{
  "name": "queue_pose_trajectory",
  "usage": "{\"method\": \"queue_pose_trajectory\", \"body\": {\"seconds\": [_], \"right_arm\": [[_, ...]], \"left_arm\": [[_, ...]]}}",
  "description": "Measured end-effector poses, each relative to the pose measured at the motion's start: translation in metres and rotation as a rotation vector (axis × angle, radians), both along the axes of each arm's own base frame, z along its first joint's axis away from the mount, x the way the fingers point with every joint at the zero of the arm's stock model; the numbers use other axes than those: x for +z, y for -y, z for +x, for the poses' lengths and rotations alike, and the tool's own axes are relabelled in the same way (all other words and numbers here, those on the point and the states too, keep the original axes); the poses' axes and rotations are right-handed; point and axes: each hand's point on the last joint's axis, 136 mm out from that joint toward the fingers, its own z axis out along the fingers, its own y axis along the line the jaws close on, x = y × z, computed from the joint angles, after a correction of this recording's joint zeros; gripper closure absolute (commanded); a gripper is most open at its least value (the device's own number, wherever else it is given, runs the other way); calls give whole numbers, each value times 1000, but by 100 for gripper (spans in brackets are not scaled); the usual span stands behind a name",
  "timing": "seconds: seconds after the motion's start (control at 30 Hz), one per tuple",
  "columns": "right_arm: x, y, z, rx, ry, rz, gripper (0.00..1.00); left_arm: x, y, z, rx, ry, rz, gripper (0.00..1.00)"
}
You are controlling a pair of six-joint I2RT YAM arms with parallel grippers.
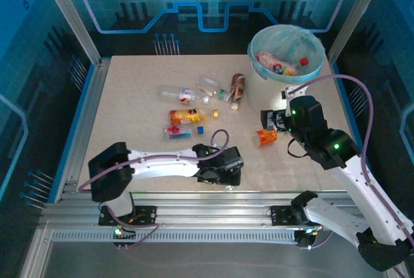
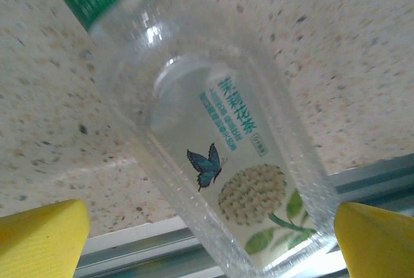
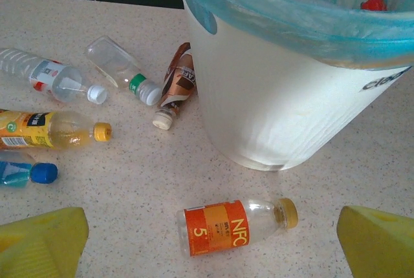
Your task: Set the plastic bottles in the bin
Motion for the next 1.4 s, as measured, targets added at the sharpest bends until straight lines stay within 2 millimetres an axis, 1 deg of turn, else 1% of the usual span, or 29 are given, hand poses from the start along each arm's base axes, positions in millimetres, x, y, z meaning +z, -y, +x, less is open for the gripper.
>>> {"method": "queue_pose_trajectory", "body": {"seconds": [0.07, 0.1, 0.23, 0.43, 0.63, 0.8, 0.9, 1.0, 1.1, 1.2, 1.27, 1.3, 1.4], "right_arm": [[0, 1, 0, 0, 2, -4, 0], [0, 1, 0, 1, 2, -6, 0], [-3, 1, 1, 8, -5, -17, 0], [-6, -1, 1, 22, -15, -16, 0], [-17, 1, 1, 20, -41, -23, 0], [-15, 3, 0, 15, -33, -17, 0], [-12, 6, -3, 10, -20, -11, 0], [-8, 5, -5, 19, -10, 2, 0], [-6, 1, -9, 46, -6, 26, 0], [1, -12, -13, 111, 8, 80, 0], [11, -24, -17, 177, 36, 137, 0], [18, -31, -19, 212, 54, 169, 0], [45, -54, -29, 348, 126, 279, 0]], "left_arm": [[-1, 9, 1, 17, -3, -22, 3], [-1, 11, 2, 22, -5, -24, 4], [-8, 10, 2, 45, -17, -11, 15], [-10, 11, 4, 47, -15, -12, 24], [-9, 12, 7, 49, -9, -21, 30], [-8, 10, 12, 47, 2, -17, 31], [0, 8, 17, 41, 32, -26, 32], [21, 6, 25, 20, 102, -55, 33], [56, 1, 34, -11, 213, -114, 33], [94, -7, 42, -56, 355, -190, 35], [120, -13, 46, -99, 462, -247, 35], [129, -15, 47, -119, 505, -269, 34], [161, -20, 47, -203, 652, -339, 34]]}}
